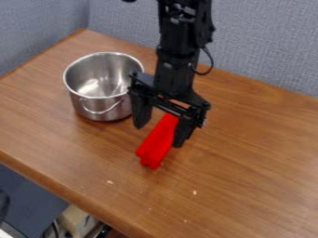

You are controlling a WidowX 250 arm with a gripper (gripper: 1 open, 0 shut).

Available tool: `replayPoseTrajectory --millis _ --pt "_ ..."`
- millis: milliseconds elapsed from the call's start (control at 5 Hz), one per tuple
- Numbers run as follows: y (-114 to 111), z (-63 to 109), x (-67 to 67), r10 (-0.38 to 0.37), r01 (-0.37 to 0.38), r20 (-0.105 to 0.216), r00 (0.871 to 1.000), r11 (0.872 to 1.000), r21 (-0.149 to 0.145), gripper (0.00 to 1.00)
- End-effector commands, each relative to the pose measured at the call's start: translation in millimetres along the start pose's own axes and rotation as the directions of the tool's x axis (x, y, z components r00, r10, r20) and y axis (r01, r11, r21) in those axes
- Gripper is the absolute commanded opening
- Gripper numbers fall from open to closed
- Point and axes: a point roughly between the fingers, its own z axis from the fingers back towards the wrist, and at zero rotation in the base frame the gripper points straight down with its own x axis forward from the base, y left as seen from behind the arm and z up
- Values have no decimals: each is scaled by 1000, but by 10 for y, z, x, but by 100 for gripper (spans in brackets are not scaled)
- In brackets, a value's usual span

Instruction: Put the red object in the metal pot

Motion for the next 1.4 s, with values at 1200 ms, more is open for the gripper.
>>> replayPoseTrajectory --millis 1200 --pt "216 -360 243 -38 39 50 998 999 -17 100"
